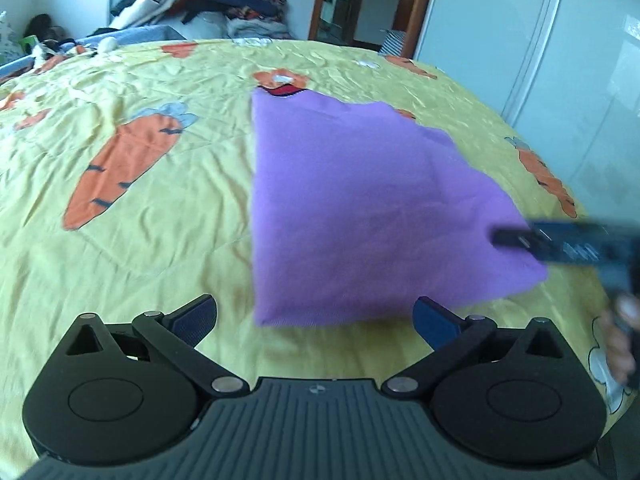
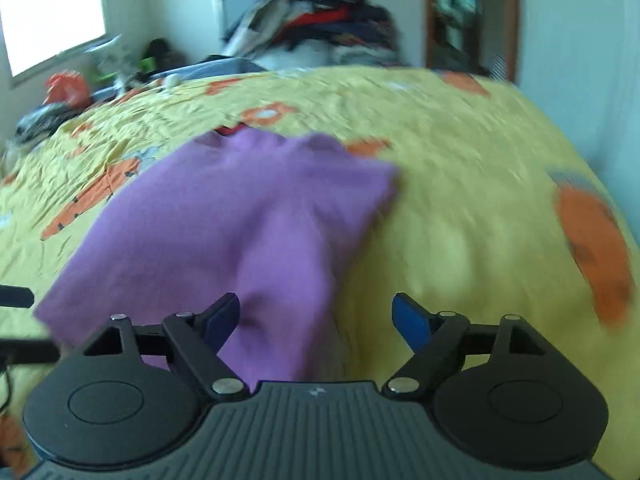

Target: Fold small clothes

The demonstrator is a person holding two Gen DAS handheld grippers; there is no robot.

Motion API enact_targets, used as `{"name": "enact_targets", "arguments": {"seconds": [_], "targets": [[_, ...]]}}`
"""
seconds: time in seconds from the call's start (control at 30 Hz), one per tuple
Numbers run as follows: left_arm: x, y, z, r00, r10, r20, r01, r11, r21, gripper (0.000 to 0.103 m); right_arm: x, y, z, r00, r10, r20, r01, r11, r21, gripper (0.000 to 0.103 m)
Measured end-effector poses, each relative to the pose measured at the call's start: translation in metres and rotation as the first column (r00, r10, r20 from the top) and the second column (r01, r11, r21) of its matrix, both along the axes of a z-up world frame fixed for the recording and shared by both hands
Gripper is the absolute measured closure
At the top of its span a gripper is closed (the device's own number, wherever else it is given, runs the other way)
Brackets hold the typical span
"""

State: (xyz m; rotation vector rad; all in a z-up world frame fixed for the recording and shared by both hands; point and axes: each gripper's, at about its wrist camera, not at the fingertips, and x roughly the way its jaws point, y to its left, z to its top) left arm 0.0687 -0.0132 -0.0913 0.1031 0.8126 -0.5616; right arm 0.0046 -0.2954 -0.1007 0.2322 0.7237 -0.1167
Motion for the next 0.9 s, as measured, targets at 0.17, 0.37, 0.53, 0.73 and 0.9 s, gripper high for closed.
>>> {"name": "enact_targets", "arguments": {"seconds": [0.17,0.37,0.53,0.73,0.9], "targets": [[-0.013,0.011,-0.011,0.997,0.062,-0.037,-0.062,0.998,0.002,0.000,-0.042,0.020,-0.010,0.997,-0.075,-0.013,0.075,0.997,-0.010,0.012],[-0.022,0.009,-0.021,0.993,0.122,-0.002,-0.122,0.991,0.057,0.000,-0.052,0.069,-0.024,0.996,-0.087,0.025,0.089,0.986,-0.137,0.000],[-0.023,0.001,-0.023,0.990,0.142,0.016,-0.143,0.985,0.102,0.000,-0.055,0.082,-0.025,0.998,-0.053,0.030,0.057,0.988,-0.146,0.000],[-0.024,0.008,-0.009,0.984,0.171,0.044,-0.172,0.985,0.027,0.000,-0.055,0.082,-0.001,0.998,-0.012,0.064,0.024,0.982,-0.189,0.000],[-0.006,-0.003,0.003,0.982,0.165,0.093,-0.171,0.983,0.066,0.000,-0.035,0.065,0.007,0.993,-0.045,0.106,0.059,0.989,-0.133,0.000]]}}
